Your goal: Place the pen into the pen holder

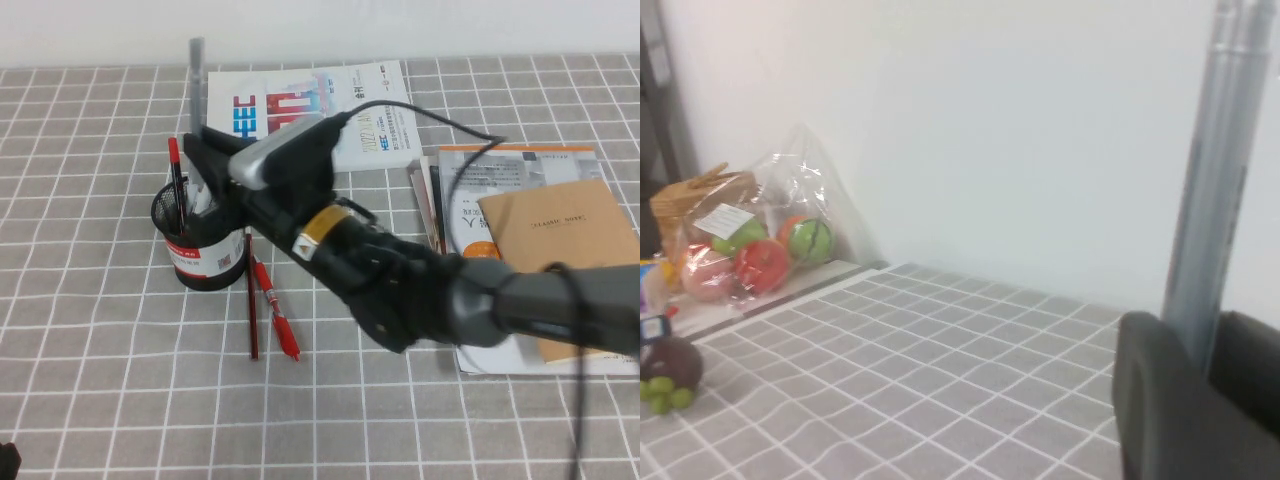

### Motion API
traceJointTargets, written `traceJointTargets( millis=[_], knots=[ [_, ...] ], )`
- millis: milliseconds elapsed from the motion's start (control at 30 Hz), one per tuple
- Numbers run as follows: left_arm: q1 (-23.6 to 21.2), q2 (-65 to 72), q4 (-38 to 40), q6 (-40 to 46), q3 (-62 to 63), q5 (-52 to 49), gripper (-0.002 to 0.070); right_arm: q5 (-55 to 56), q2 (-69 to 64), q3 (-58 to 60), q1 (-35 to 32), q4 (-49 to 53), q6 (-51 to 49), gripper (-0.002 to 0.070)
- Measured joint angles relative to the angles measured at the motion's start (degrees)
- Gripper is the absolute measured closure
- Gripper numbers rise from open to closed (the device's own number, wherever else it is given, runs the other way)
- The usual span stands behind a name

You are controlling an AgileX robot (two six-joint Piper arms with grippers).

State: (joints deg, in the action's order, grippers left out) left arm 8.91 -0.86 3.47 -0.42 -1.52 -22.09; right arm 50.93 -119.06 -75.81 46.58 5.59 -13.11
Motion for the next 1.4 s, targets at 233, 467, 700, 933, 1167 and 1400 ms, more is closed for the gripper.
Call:
traceJointTargets(
  millis=[233,467,700,933,1167,1400],
  knots=[
    [0.0,0.0,0.0,0.0,0.0,0.0,0.0680,-4.8,-9.3,-12.7,0.0,-0.4,0.1,0.0635],
    [0.0,0.0,0.0,0.0,0.0,0.0,0.0680,-10.9,-10.8,-15.0,0.6,-0.7,0.4,0.0635],
    [0.0,0.0,0.0,0.0,0.0,0.0,0.0680,-16.0,-11.0,-15.1,0.9,-1.2,0.6,0.0584],
    [0.0,0.0,0.0,0.0,0.0,0.0,0.0680,-17.0,-11.0,-15.1,0.9,-1.7,0.7,0.0470],
    [0.0,0.0,0.0,0.0,0.0,0.0,0.0680,-17.8,-9.7,-15.1,1.0,-0.6,-2.3,0.0477],
    [0.0,0.0,0.0,0.0,0.0,0.0,0.0680,-20.3,4.0,-8.7,2.5,9.8,-3.6,0.0669]
  ],
)
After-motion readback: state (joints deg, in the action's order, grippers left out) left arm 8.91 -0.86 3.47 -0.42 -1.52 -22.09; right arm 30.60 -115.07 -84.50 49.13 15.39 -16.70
